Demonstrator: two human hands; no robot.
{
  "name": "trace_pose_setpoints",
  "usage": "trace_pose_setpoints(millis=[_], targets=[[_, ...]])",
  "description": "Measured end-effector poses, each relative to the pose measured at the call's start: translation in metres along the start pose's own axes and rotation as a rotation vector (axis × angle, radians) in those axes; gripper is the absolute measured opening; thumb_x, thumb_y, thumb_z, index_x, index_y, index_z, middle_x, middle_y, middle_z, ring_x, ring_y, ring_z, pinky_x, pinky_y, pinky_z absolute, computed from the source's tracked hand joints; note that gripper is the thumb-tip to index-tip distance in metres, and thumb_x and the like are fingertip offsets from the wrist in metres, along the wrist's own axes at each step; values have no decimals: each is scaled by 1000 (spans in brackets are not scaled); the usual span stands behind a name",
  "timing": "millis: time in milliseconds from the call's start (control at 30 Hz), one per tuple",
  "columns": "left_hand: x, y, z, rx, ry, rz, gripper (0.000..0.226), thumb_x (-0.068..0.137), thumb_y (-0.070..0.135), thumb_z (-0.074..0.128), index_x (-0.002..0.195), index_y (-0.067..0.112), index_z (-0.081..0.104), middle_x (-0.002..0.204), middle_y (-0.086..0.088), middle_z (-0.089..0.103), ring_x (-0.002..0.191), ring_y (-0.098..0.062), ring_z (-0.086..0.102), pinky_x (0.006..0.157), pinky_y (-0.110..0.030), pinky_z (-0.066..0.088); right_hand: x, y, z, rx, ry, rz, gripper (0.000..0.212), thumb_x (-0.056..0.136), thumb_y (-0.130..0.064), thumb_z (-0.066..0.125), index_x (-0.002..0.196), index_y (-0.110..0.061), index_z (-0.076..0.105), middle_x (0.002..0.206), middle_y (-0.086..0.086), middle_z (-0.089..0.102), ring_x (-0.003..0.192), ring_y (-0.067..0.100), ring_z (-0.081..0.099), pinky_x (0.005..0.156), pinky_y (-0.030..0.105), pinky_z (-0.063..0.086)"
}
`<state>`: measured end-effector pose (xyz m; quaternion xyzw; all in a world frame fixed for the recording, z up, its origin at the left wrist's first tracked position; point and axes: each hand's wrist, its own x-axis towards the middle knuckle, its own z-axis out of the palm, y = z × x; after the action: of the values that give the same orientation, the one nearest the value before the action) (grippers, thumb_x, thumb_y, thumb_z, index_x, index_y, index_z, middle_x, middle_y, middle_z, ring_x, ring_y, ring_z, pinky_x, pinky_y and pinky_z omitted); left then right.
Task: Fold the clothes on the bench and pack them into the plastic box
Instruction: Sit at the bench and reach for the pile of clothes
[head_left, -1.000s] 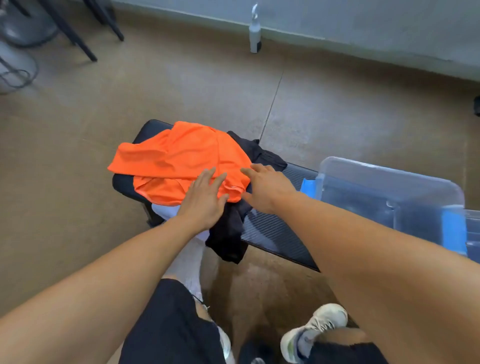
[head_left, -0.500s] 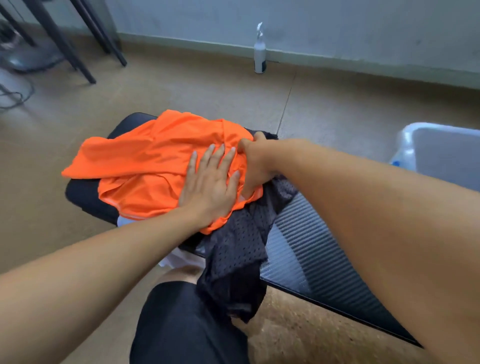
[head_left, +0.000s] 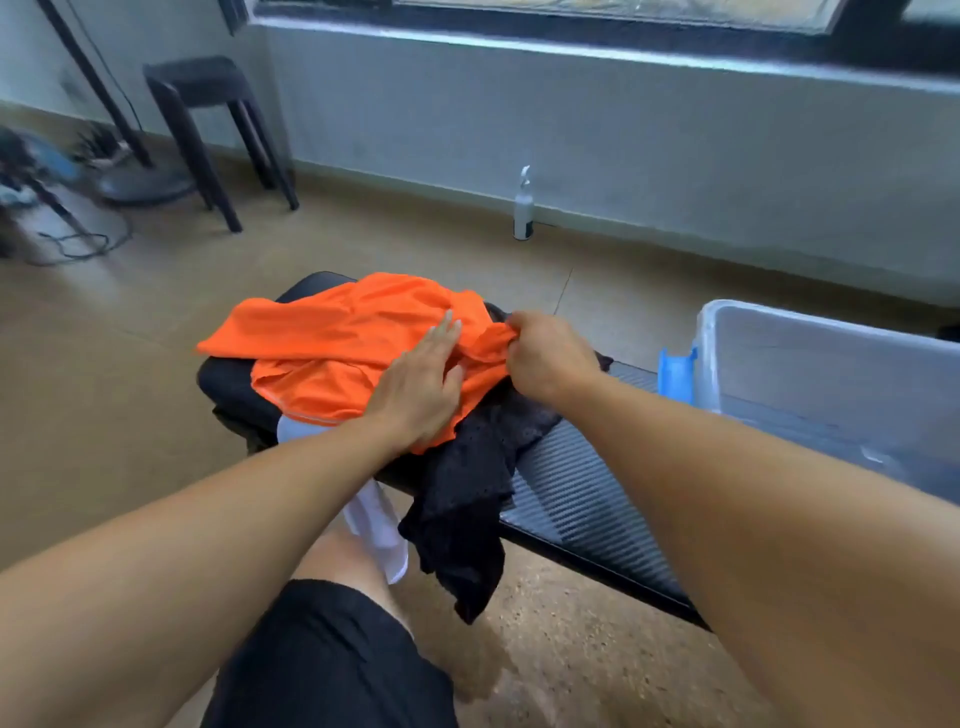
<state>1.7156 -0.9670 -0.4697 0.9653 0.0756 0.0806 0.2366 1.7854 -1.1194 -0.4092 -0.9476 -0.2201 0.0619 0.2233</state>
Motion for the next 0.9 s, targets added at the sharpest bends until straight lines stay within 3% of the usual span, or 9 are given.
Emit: trace_pose_setpoints(millis=[67,133,233,333,467,567,667,800,900], targets=[[-8,13,-13,-20,50,5,68,96,18,56,157,15,26,167,-2,18,153,-18,22,123,-34,20,-9,-3,-10,253,71,27,23,87,-9,42,94,-14,63,96,13,67,93,36,60,74,36,46],[-13,26,-24,-47,43,-10,71,92,19,63,155,15,31,163,-6,29,149,-20,30,122,-33,24,-20,-4,-22,330,26,-3,21,88,-8,44,92,-14,64,92,11,67,90,34,61,73,35,48],[-19,48,-27,-67,-35,-42,71,88,18,66,153,13,37,156,-10,42,144,-22,38,120,-30,26,-45,8,-42,25,-144,-80,28,89,-22,60,116,-19,66,115,7,68,107,29,61,90,37,52],[-26,76,-17,-97,-15,-55,64,88,8,63,148,9,43,153,-11,45,143,-23,39,118,-27,22,-64,30,-56,-398,-53,-196,40,88,-28,59,128,-22,60,126,7,60,118,29,52,94,39,44],[-18,125,-4,-374,87,-114,38,97,15,56,135,9,57,138,-11,60,130,-26,55,111,-34,38,-76,57,-91,-346,121,-131,46,90,-24,56,136,-25,54,136,5,53,128,28,44,100,40,39],[-10,178,-2,-531,18,-138,42,101,33,55,136,10,57,136,-7,62,121,-19,57,101,-27,40,-84,100,-133,-326,277,11,41,93,-23,51,134,-24,56,136,5,54,127,28,45,99,39,38],[-5,228,6,-651,-157,-177,61,97,48,57,148,17,45,142,-5,55,120,-20,54,94,-26,36,-101,163,-181,-257,424,259,39,95,-18,43,132,-22,57,135,7,55,126,29,46,100,40,38],[-3,262,32,-539,-193,-172,64,90,21,67,148,25,39,138,-12,57,111,-30,56,96,-37,44,-151,255,-219,-249,496,681,39,95,-17,44,132,-22,57,137,9,54,129,31,48,101,41,40],[-5,274,50,-460,-115,-162,72,85,8,59,149,31,35,135,-13,56,113,-37,55,101,-48,48,-197,309,-213,-239,281,906,32,94,-26,51,120,-14,65,119,9,64,118,33,61,94,39,49]])
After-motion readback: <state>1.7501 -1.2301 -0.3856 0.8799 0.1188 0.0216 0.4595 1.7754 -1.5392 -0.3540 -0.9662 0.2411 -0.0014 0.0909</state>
